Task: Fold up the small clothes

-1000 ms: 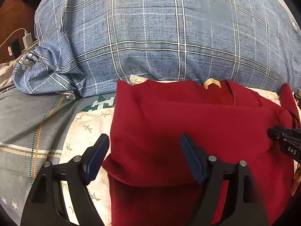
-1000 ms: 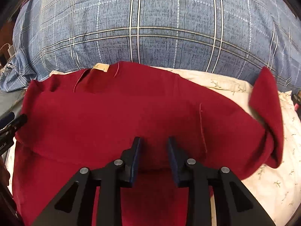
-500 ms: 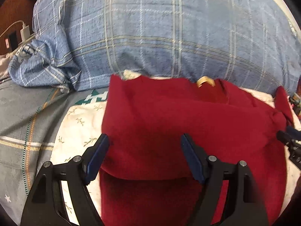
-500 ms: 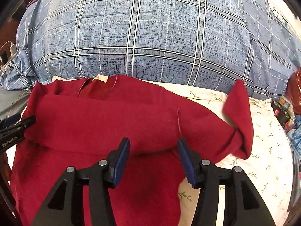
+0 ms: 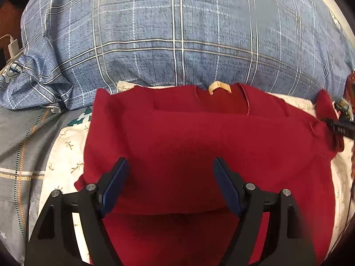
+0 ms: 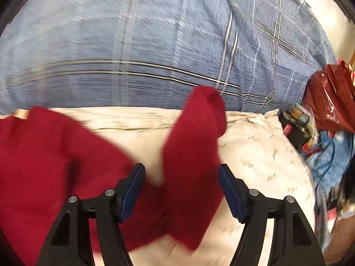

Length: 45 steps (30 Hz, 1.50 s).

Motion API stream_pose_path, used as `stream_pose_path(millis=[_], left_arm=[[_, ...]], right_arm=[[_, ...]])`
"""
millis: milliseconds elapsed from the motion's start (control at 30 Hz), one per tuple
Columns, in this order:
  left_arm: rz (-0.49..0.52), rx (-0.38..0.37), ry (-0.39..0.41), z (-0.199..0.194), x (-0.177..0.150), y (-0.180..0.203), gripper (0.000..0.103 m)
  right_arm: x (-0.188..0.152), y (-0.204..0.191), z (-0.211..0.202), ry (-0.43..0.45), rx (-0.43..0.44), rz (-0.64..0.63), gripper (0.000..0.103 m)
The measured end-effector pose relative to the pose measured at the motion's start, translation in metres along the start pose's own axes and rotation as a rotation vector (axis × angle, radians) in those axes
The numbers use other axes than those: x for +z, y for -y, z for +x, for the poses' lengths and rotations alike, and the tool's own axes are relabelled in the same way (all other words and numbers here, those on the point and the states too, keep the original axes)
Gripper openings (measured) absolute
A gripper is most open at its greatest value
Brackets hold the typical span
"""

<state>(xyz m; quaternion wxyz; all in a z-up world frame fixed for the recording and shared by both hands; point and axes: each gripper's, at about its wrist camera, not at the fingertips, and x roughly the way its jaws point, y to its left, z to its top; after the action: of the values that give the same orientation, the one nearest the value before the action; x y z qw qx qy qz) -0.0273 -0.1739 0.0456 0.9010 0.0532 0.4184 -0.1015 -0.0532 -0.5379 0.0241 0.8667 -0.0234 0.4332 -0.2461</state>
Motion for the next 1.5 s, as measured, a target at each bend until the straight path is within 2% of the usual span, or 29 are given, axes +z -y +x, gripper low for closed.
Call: stream_pose_path(millis=[33, 67, 133, 167, 300, 367, 433, 533, 567, 633, 700, 767, 800, 833, 900, 967, 1033, 1100, 1233, 1333, 1367, 1500], left_arm=[[0.014, 0.006, -0.002, 0.002, -0.001, 0.002, 0.078], [0.023, 0.010, -0.002, 0.003, -0.001, 0.003, 0.078], [0.026, 0.018, 0.001, 0.005, -0.001, 0.002, 0.078], [0.023, 0.020, 0.001, 0.007, -0.001, 0.001, 0.078], [0.002, 0.015, -0.016, 0.015, -0.004, -0.001, 0.078], [0.003, 0.012, -0.009, 0.014, -0.007, -0.001, 0.078], [0.005, 0.010, -0.008, 0.014, -0.008, 0.000, 0.078], [0.007, 0.010, -0.008, 0.015, -0.010, 0.003, 0.078], [0.007, 0.010, -0.008, 0.015, -0.010, 0.004, 0.078], [0.010, 0.006, -0.009, 0.015, -0.011, 0.005, 0.078], [0.018, 0.007, -0.008, 0.014, -0.012, 0.008, 0.078], [0.032, 0.010, -0.005, 0.013, -0.014, 0.009, 0.078], [0.034, 0.012, -0.003, 0.013, -0.014, 0.009, 0.078], [0.034, 0.012, -0.002, 0.013, -0.014, 0.009, 0.078], [0.026, 0.009, 0.000, 0.014, -0.015, 0.006, 0.078], [0.018, 0.006, 0.000, 0.015, -0.014, 0.003, 0.078], [0.010, 0.002, 0.002, 0.014, -0.014, 0.000, 0.078], [0.004, -0.001, 0.003, 0.013, -0.013, -0.004, 0.078], [-0.032, -0.006, 0.033, 0.002, -0.006, -0.015, 0.078], [-0.083, -0.006, 0.073, -0.014, 0.003, -0.031, 0.078], [-0.097, -0.005, 0.084, -0.018, 0.005, -0.035, 0.078], [-0.148, -0.003, 0.132, -0.037, 0.013, -0.053, 0.078]], right_arm=[[0.003, 0.006, 0.010, -0.016, -0.009, 0.003, 0.054], [0.003, 0.021, 0.018, -0.029, -0.037, 0.030, 0.050], [0.001, 0.048, 0.016, -0.018, -0.108, 0.098, 0.051], [-0.004, 0.073, 0.011, -0.008, -0.149, 0.170, 0.051], [-0.025, 0.131, -0.001, -0.035, -0.243, 0.297, 0.058], [-0.034, 0.154, -0.012, -0.024, -0.245, 0.355, 0.058], [-0.041, 0.165, -0.024, -0.005, -0.191, 0.414, 0.060], [-0.040, 0.168, -0.031, 0.015, 0.062, 0.469, 0.063], [-0.036, 0.161, -0.027, -0.002, 0.182, 0.483, 0.063], [-0.028, 0.148, -0.016, -0.044, 0.295, 0.496, 0.064], [-0.020, 0.135, -0.002, -0.071, 0.294, 0.513, 0.064], [-0.012, 0.131, 0.011, -0.096, 0.268, 0.531, 0.070], [-0.007, 0.128, 0.022, -0.144, 0.238, 0.543, 0.074], [-0.005, 0.128, 0.035, -0.195, 0.218, 0.572, 0.073], [-0.004, 0.133, 0.049, -0.229, 0.210, 0.618, 0.073], [-0.005, 0.134, 0.059, -0.264, 0.174, 0.600, 0.063], [-0.006, 0.134, 0.058, -0.243, 0.173, 0.576, 0.006], [-0.008, 0.136, 0.048, -0.214, 0.220, 0.576, 0.007], [-0.002, 0.128, -0.009, -0.050, 0.273, 0.477, 0.007], [0.012, 0.109, -0.065, 0.085, 0.393, 0.383, 0.006], [0.017, 0.093, -0.090, 0.132, 0.471, 0.331, 0.006], [0.026, 0.025, -0.145, 0.214, 0.706, 0.165, 0.006]])
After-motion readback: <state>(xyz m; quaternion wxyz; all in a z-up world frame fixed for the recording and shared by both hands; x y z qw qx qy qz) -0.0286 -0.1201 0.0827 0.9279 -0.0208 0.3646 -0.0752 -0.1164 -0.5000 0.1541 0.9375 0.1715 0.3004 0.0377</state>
